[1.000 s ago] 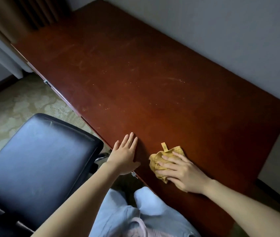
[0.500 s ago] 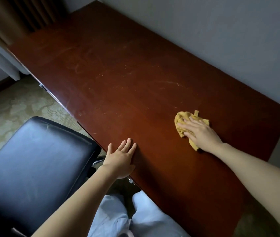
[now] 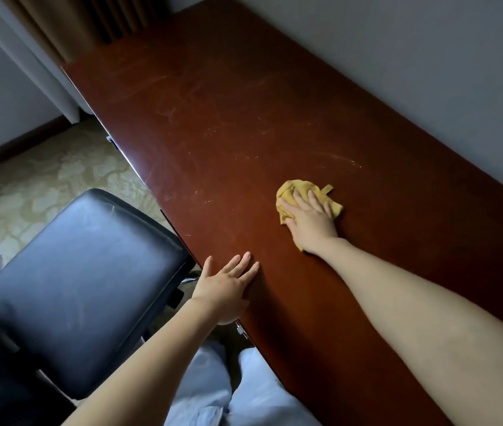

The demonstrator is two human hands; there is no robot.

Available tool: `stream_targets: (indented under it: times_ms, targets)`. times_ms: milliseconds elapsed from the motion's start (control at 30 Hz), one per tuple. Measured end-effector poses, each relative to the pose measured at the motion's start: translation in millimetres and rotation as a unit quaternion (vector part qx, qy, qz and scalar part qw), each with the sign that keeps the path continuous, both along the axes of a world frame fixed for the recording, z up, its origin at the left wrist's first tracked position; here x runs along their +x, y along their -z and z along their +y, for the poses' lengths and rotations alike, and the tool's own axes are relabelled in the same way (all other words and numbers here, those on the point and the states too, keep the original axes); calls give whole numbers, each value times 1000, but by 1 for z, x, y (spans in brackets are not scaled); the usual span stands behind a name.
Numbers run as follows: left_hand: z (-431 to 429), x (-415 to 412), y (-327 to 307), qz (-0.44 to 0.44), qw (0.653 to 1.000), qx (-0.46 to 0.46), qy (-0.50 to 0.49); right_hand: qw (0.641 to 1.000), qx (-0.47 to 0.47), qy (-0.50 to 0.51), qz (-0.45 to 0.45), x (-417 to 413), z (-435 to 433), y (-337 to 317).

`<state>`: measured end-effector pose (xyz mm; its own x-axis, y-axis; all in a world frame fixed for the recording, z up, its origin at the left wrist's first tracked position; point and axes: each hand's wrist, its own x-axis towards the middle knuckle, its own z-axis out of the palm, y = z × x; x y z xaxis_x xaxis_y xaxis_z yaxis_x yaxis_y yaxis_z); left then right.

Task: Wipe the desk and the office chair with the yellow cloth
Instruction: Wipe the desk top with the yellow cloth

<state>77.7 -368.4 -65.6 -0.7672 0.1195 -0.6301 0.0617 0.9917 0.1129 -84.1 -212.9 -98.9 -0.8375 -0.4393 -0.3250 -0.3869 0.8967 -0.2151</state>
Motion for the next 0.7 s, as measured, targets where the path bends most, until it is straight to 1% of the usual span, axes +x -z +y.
stream_targets:
  times_ms: [67, 167, 300, 433, 567, 700]
  targets:
    - [0, 1, 0, 5, 1000, 1, -3, 999, -40, 1, 25, 24, -8, 4]
    - [1, 2, 0, 13, 1000, 8, -9, 995, -87, 30, 45, 60, -9, 7]
    - [7, -12, -9, 38, 998, 17, -41, 991, -125, -6, 54, 102, 10, 9]
    - [20, -29, -14, 102, 994, -4, -23, 979, -180, -29, 93, 138, 54, 8]
    - [41, -41, -10, 123, 992, 31, -3, 980, -164, -24, 112, 159, 103, 8]
    - [68, -58, -5, 87, 994, 52, 44, 986, -114, 25, 117, 158, 155, 3]
